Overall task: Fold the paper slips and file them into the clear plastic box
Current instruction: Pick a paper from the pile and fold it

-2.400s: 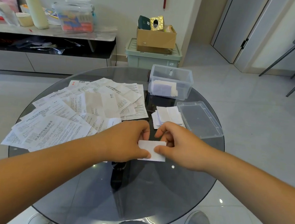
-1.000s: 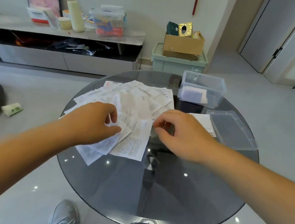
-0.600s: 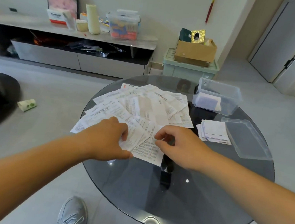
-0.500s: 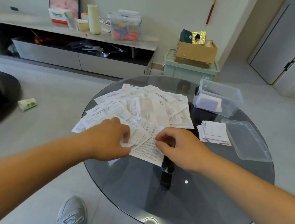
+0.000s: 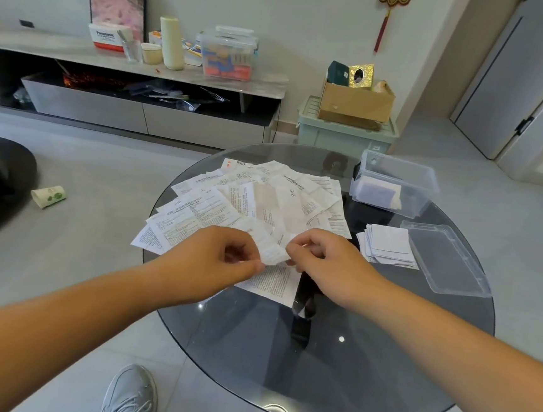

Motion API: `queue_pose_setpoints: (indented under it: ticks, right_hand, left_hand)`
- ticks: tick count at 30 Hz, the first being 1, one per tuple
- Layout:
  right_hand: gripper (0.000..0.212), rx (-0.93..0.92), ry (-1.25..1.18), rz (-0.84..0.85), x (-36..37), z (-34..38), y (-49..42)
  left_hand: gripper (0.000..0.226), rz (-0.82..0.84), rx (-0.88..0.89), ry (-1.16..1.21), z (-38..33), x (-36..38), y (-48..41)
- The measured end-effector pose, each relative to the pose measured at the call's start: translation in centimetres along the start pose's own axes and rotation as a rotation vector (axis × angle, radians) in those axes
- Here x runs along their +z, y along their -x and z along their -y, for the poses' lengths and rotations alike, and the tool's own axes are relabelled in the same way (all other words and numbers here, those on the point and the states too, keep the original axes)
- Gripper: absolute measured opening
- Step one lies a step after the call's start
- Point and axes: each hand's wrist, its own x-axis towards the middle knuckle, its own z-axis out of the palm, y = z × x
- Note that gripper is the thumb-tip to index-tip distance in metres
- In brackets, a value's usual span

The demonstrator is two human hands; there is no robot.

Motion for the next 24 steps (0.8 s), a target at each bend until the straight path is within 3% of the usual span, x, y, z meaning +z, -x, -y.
queue_pose_setpoints:
  ticks: [4,11,14,21,24]
  right_hand:
    - [0.020,0.039,-0.019,-0.039,-1.0,-0.1,0.2]
    - [0.007,0.119,0.163,0.113,-4.0,-2.8,3.4]
    - [0.006,0.183,0.207,0.125,-4.8,-4.6,5.0]
    - [0.017,0.205,0.150,0.090,-6.0,-6.2,6.7]
    - [0.016,0.233,0.080,0.085,-6.4,-6.4,7.0]
  left_hand:
    - [0.012,0.112,0.164,-0.041,-0.5,1.7,0.7]
    - [0.019,0.286,0.468,-0.358,-1.7,4.4,1.0]
    - [0.028,0.261,0.492,-0.415,-2.6,5.0,0.5]
    - [0.077,0.324,0.471,-0.578,-4.0,6.5,-1.3]
    - [0.072,0.311,0.493,-0.549,-4.3,6.8,-1.9]
